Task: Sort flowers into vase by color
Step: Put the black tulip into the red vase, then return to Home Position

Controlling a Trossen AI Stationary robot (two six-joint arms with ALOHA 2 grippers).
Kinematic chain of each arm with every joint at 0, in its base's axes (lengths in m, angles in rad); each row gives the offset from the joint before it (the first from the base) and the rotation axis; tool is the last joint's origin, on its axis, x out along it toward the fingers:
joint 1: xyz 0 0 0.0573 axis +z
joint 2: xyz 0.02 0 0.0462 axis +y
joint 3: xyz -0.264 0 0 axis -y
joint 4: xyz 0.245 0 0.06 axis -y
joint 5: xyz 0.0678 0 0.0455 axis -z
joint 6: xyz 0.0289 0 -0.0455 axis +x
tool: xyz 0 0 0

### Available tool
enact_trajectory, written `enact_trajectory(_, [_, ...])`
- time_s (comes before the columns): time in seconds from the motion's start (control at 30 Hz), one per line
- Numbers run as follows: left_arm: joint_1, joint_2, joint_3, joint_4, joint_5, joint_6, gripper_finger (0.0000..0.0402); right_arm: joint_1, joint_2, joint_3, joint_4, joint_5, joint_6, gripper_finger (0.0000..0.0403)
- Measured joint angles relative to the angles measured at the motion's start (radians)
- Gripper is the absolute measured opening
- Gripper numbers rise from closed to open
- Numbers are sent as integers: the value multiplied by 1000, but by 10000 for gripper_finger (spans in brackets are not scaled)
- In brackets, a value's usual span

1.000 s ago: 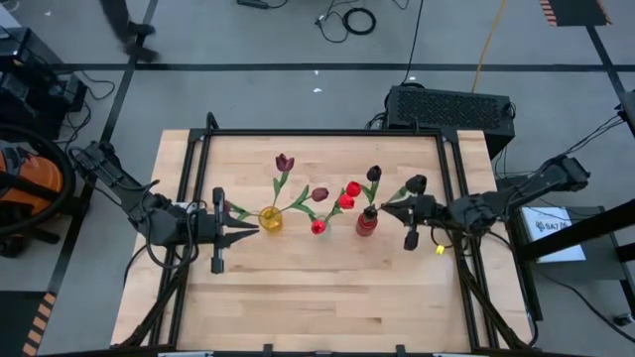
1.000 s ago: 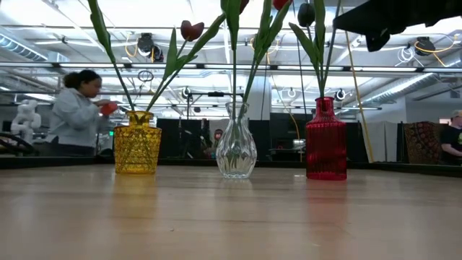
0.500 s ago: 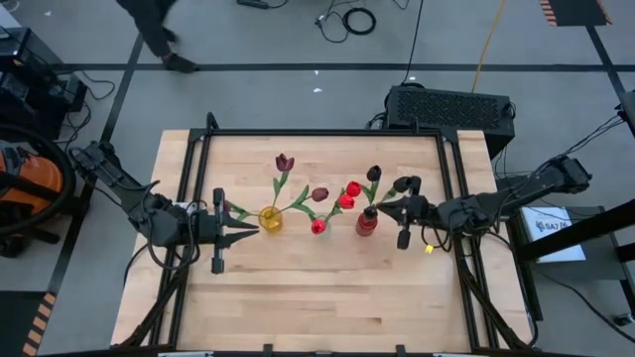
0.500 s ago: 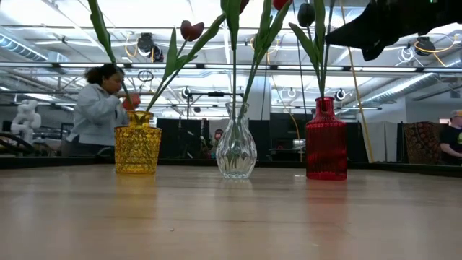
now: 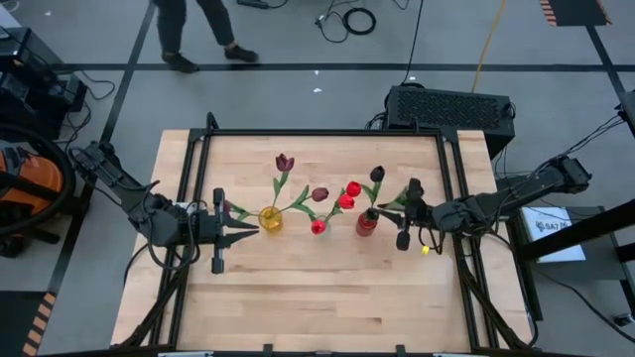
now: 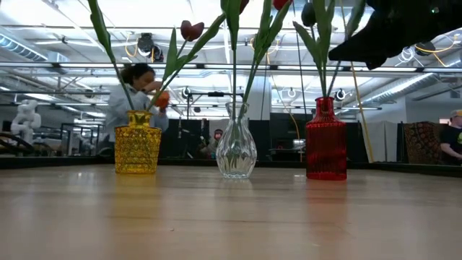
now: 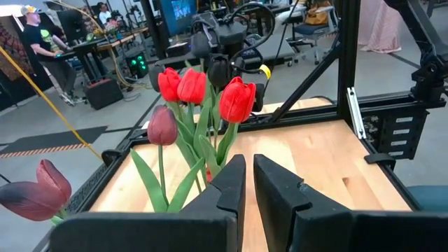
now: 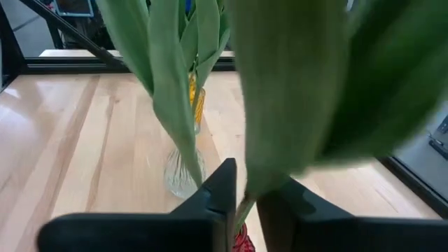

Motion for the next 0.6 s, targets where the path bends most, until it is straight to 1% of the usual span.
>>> enact_trajectory(0.2, [0, 0, 0, 0, 0, -2, 38, 0, 0, 0, -1, 0, 4, 88])
enact_trajectory(0.33, [0, 0, 0, 0, 0, -2, 38, 0, 0, 0, -40, -6, 40, 116])
enact_trajectory(0.47, [0, 0, 0, -17, 0, -8, 38, 0, -9, 0, -122, -51, 87, 146])
enact_trajectory(0.6, [0, 0, 0, -53, 0, -61, 38, 0, -39, 0, -172, -94, 94, 176])
